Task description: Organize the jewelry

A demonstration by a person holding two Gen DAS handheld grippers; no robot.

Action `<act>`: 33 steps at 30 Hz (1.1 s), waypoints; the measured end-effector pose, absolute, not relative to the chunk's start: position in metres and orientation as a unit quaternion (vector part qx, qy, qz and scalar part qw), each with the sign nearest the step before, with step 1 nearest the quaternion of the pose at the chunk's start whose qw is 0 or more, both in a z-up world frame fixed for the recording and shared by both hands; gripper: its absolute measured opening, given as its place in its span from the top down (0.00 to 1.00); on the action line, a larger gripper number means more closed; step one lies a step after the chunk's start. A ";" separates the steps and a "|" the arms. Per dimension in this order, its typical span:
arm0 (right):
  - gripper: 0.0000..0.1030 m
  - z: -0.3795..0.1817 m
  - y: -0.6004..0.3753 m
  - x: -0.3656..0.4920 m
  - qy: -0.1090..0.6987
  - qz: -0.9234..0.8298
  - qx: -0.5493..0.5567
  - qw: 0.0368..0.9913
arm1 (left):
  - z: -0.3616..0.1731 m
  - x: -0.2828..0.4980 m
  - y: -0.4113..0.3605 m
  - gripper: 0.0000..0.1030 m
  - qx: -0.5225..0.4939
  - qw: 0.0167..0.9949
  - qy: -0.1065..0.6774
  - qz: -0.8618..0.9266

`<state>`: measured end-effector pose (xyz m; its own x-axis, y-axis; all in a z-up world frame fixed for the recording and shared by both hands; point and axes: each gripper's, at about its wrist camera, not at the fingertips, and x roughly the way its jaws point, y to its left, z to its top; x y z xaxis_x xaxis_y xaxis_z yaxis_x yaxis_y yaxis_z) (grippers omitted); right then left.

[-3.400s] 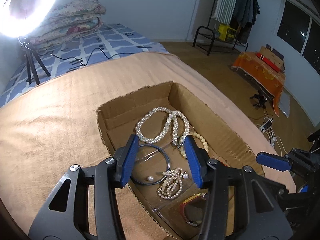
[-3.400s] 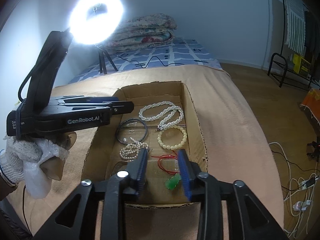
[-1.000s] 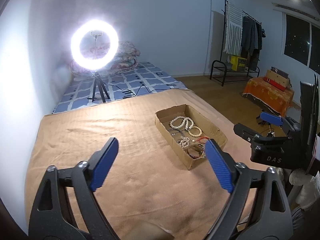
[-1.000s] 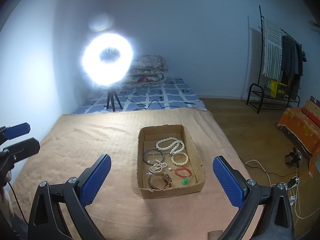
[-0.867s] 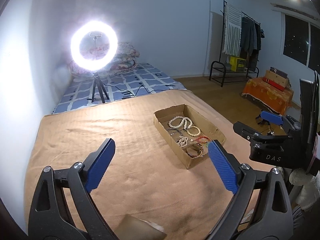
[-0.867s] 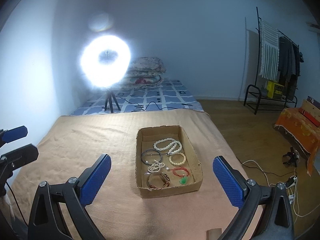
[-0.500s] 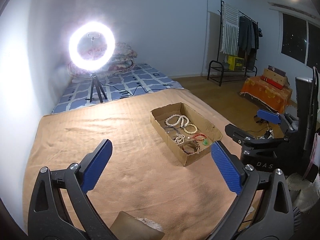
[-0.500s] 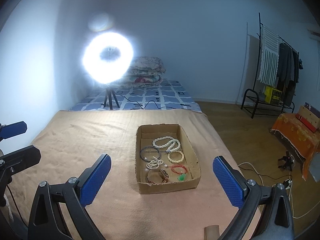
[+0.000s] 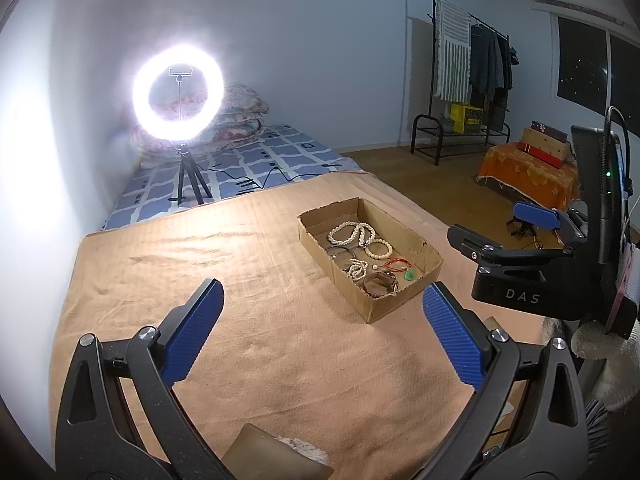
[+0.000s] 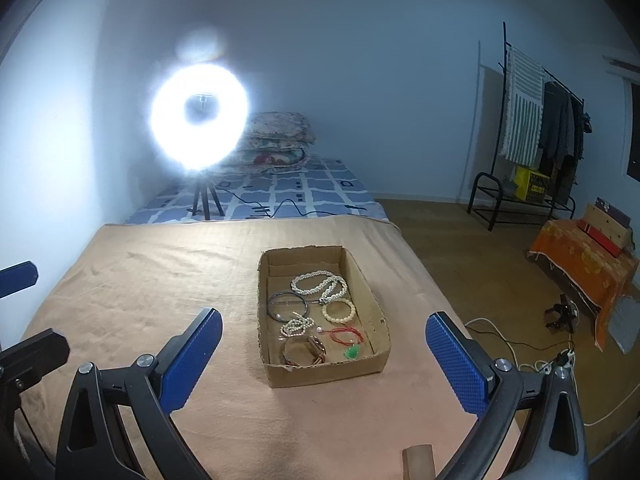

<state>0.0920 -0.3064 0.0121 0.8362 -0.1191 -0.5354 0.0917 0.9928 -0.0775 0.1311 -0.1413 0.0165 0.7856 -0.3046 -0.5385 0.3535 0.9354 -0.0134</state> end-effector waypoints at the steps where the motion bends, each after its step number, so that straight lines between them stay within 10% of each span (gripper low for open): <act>1: 0.00 0.012 -0.307 0.093 0.282 -0.057 -0.024 0.957 | 0.016 0.131 -0.141 0.01 0.044 0.944 0.277 -0.174; 33: 0.00 0.013 -0.308 0.093 0.284 -0.051 -0.017 0.957 | 0.013 0.131 -0.140 0.01 0.047 0.943 0.281 -0.171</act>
